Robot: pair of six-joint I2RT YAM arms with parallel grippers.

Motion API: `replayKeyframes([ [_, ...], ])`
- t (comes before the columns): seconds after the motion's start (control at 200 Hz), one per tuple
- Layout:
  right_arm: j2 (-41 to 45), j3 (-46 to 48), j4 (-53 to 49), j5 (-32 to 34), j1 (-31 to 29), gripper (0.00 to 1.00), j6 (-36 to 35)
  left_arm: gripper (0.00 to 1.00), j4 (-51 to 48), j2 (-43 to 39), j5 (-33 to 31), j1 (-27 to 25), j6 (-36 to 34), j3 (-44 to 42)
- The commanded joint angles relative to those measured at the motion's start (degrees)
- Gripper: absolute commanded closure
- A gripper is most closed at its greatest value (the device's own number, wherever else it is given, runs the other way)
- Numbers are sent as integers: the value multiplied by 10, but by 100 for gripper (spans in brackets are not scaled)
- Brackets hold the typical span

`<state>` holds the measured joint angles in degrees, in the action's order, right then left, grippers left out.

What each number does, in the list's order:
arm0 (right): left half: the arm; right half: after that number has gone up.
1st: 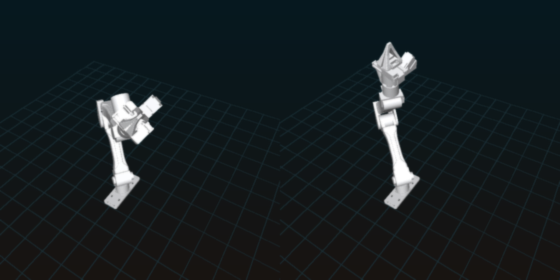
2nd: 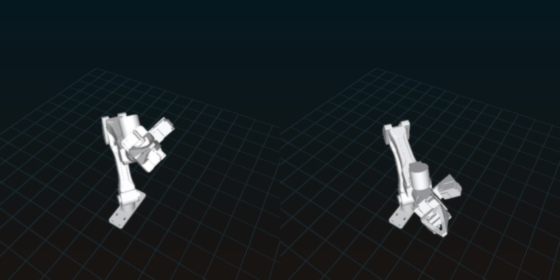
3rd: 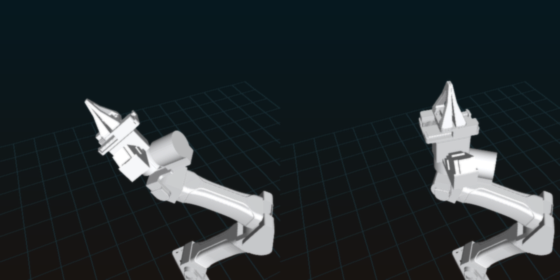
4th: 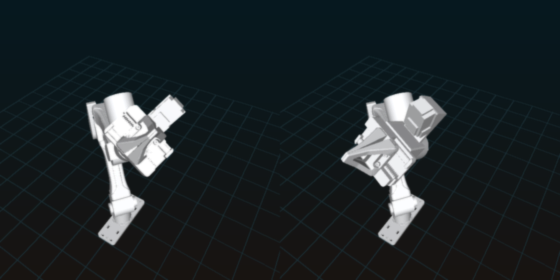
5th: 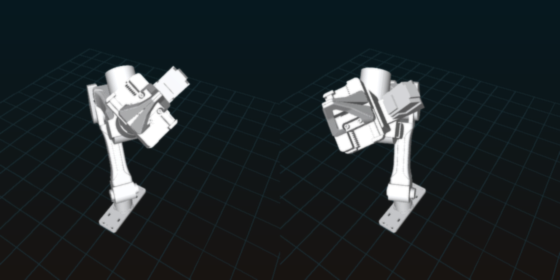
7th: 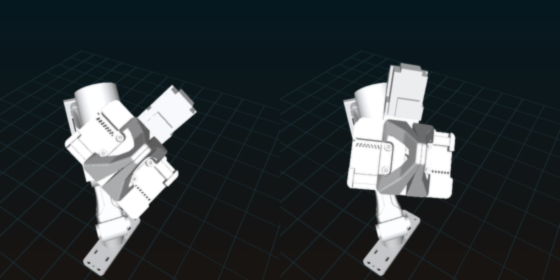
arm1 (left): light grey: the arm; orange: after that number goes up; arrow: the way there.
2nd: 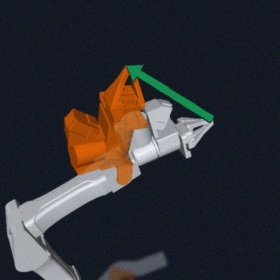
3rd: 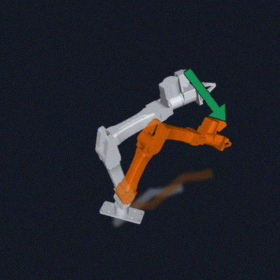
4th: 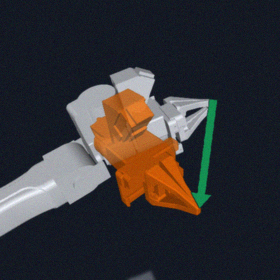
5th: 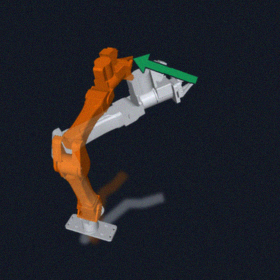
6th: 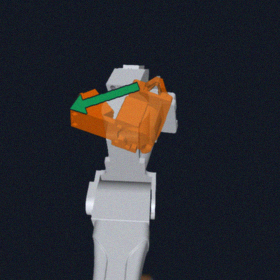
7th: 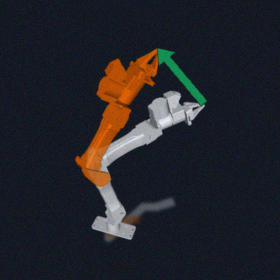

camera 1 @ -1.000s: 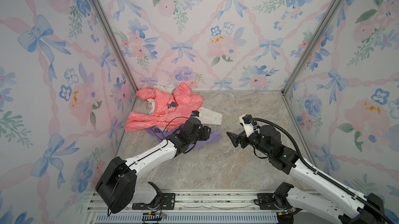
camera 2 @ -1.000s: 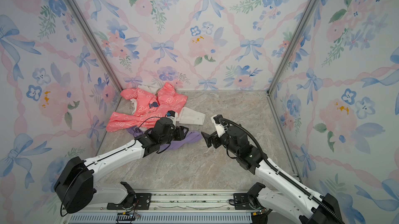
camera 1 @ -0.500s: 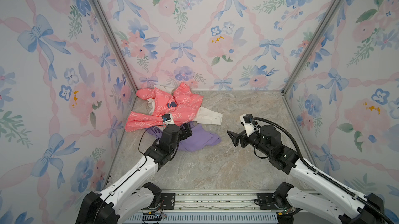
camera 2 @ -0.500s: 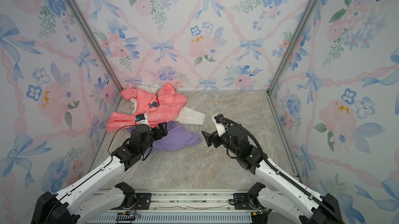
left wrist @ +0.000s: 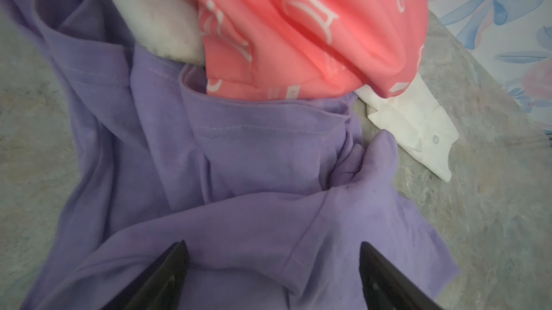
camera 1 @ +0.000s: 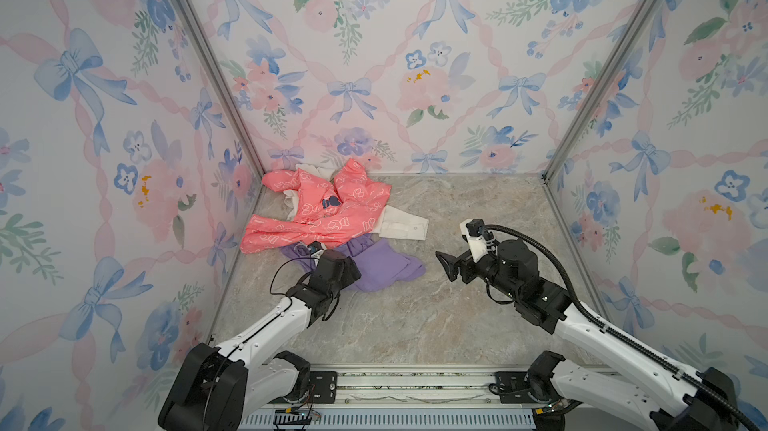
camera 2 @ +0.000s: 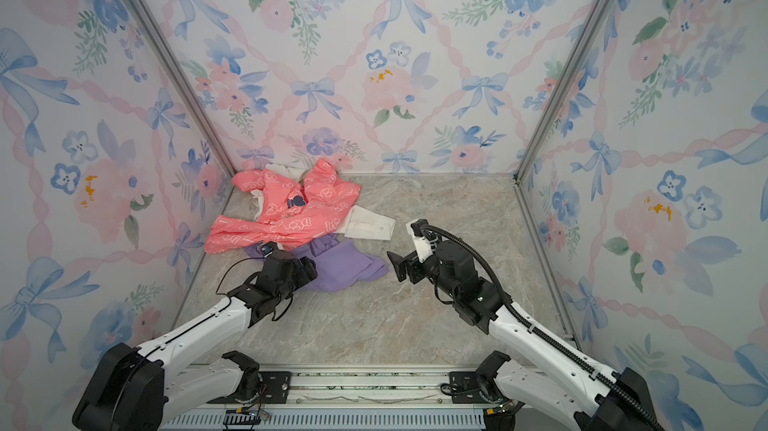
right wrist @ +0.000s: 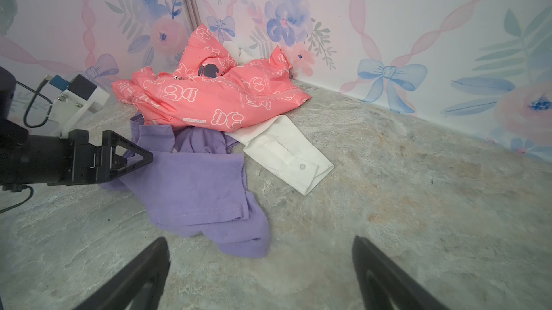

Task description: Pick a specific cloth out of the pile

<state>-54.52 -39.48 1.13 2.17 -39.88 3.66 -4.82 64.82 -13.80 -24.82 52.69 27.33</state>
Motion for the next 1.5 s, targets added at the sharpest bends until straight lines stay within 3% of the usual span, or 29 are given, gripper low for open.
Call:
replayKeyframes([
  [0.0,-1,8,12,-2,-6,3,6,21,-8,34,6,2,8,10],
  [0.065,-1,8,9,-2,-6,3,6,32,-8,53,9,2,9,16],
  [0.21,4,11,3,1,-6,3,5,71,-4,65,9,2,6,25],
  [0.36,11,16,4,5,-6,3,4,100,-4,37,11,2,-13,43],
  [0.775,10,20,10,-5,-6,3,5,100,-5,-60,-6,2,-87,182],
  [1.275,1,9,9,-19,-8,3,10,100,-4,0,36,2,-132,398],
  [1.495,5,8,5,-19,-9,3,10,100,-4,26,46,-27,-136,463],
])
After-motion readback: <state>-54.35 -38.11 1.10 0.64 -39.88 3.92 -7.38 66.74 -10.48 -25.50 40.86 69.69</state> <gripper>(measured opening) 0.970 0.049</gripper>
